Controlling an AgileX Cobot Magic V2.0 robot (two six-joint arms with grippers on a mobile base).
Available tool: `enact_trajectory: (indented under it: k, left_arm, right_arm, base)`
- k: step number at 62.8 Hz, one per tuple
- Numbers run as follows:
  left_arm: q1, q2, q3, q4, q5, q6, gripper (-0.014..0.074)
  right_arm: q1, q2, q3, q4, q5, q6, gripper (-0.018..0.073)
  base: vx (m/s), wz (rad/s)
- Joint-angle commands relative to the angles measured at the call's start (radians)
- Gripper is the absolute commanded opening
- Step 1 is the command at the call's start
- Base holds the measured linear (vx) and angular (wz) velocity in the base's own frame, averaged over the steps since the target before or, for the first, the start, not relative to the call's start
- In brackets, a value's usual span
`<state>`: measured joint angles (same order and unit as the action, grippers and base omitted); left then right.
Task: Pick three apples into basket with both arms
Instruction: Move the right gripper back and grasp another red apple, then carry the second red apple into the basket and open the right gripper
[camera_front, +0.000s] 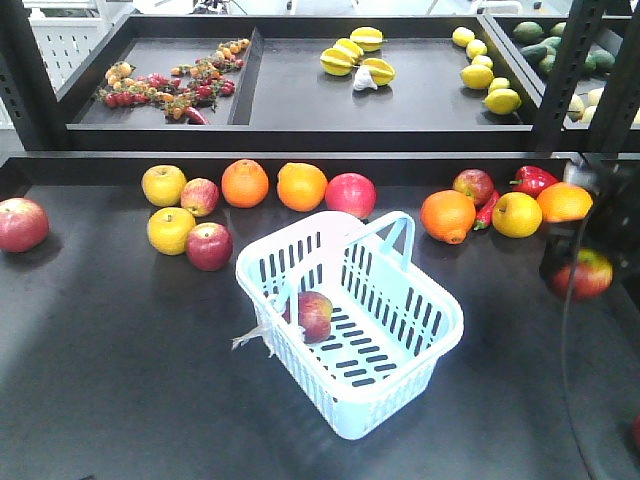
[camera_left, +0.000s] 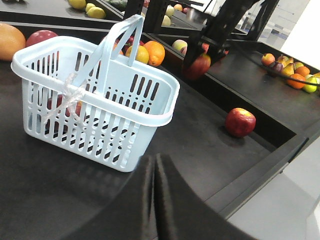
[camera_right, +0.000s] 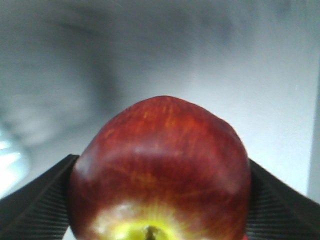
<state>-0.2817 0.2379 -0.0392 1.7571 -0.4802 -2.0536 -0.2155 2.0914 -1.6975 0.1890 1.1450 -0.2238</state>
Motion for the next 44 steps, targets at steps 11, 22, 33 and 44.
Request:
enact_trajectory:
  k: [11, 22, 33, 44]
  left_arm:
    - [0.002, 0.013, -0.028, -0.047, 0.023, -0.008, -0.0007]
    - [0.002, 0.013, -0.028, -0.047, 0.027, -0.008, -0.0007]
    - [0.002, 0.013, -0.028, -0.047, 0.028, -0.008, -0.0007]
    - [0.002, 0.013, -0.028, -0.047, 0.028, -0.008, -0.0007]
  right_arm:
    - [-0.003, -0.262, 0.021, 0.162, 0.102, -0.093, -0.0004]
    - [-0.003, -0.400, 0.185, 0.367, 0.087, -0.209, -0.0004]
    - [0.011, -0.486, 0.347, 0.592, 0.063, -0.360, -0.0004]
    - [0.169, -0.472, 0.390, 0.631, -0.025, -0.414, -0.0004]
  base:
    - [0.00, 0.00]
    - [0.00, 0.00]
    - [0.00, 0.00]
    - [0.00, 0.00]
